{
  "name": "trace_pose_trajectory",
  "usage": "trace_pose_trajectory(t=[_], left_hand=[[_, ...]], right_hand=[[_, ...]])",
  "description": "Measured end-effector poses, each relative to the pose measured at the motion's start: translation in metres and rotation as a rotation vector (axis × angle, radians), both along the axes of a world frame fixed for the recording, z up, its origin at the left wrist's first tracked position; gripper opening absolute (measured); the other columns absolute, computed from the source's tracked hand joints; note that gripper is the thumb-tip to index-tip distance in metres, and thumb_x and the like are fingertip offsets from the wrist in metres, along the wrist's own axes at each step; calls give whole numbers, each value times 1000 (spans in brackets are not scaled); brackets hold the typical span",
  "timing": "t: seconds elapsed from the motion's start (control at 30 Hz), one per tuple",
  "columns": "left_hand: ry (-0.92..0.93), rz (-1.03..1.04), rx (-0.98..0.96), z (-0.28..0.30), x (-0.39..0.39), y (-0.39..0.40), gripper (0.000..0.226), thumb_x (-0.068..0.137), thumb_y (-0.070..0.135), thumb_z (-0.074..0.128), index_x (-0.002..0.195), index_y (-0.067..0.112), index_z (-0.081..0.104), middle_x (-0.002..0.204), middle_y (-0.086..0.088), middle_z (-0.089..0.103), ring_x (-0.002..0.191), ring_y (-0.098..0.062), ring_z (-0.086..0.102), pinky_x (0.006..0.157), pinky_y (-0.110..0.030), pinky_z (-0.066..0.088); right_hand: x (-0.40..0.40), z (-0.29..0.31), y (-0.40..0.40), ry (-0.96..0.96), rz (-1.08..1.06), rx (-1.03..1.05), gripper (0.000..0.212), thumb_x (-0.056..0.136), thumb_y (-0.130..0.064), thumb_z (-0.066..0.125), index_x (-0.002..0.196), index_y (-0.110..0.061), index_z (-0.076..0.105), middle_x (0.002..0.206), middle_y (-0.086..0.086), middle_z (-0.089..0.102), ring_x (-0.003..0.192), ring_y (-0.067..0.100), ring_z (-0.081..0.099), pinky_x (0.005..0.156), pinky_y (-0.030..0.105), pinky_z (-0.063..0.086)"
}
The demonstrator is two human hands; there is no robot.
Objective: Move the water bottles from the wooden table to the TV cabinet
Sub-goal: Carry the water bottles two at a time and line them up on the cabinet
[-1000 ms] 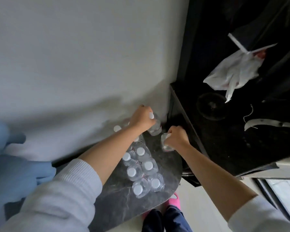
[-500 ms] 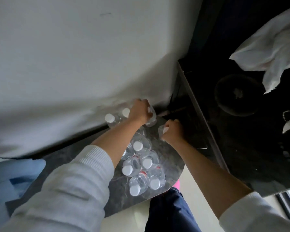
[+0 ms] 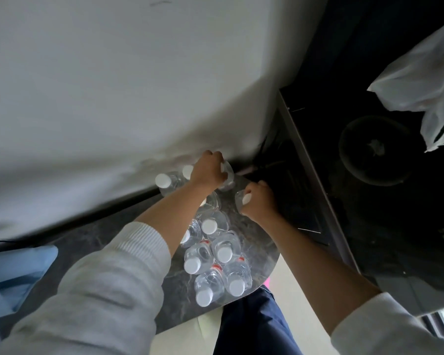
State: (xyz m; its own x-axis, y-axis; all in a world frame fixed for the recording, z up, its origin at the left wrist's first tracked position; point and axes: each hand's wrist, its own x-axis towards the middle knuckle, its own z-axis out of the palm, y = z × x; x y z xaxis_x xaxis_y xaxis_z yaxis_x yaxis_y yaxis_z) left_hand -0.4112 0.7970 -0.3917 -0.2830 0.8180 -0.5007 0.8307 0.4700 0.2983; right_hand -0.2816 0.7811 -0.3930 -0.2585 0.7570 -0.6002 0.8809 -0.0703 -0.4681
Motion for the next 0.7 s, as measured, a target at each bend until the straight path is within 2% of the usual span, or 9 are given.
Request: trace_pose_trajectory(t=[0.13, 0.27, 0.47, 0.53, 0.63, 0.7], left_hand=[[-5, -30, -19, 1, -2, 1, 40, 86, 17, 62, 123, 5, 51, 127, -16, 47, 112, -34, 54, 89, -38, 47], [10, -106, 3, 6, -7, -4, 52, 82, 26, 68, 127, 7, 49, 127, -15, 47, 114, -33, 53, 91, -39, 49], [-3, -77, 219, 18, -42, -41, 43, 88, 18, 61, 127, -1, 54, 128, -19, 53, 122, -33, 49, 98, -37, 40], [52, -36, 199, 15, -59, -56, 43, 89, 20, 60, 126, 0, 54, 128, -18, 55, 125, -32, 45, 102, -37, 38], [92, 37, 164, 3, -78, -74, 47, 88, 27, 59, 124, -3, 56, 125, -21, 58, 124, -37, 47, 106, -45, 40], [77, 50, 96, 1, -81, -79, 51, 93, 30, 54, 133, -2, 48, 133, -18, 53, 129, -34, 43, 113, -39, 33]], right_hand=[[-7, 0, 2, 2, 47, 6, 28, 80, -8, 66, 106, 1, 61, 125, 17, 50, 111, 32, 54, 92, 31, 46], [-15, 1, 5, 19, 92, 21, 36, 82, -6, 64, 116, -2, 56, 130, 14, 49, 118, 28, 52, 94, 28, 45], [-28, 1, 7, 7, 118, 20, 33, 77, -5, 67, 109, 2, 60, 128, 20, 50, 114, 34, 53, 92, 30, 45], [-32, 1, 7, 11, 120, 20, 34, 75, -3, 68, 108, 2, 61, 126, 20, 51, 113, 35, 54, 92, 31, 46], [-37, 1, 7, 16, 111, 29, 33, 72, -2, 70, 104, 2, 63, 121, 20, 56, 108, 34, 57, 87, 31, 48], [-39, 2, 7, 26, 130, 30, 30, 71, -1, 70, 100, 2, 64, 119, 20, 57, 106, 33, 59, 83, 29, 48]])
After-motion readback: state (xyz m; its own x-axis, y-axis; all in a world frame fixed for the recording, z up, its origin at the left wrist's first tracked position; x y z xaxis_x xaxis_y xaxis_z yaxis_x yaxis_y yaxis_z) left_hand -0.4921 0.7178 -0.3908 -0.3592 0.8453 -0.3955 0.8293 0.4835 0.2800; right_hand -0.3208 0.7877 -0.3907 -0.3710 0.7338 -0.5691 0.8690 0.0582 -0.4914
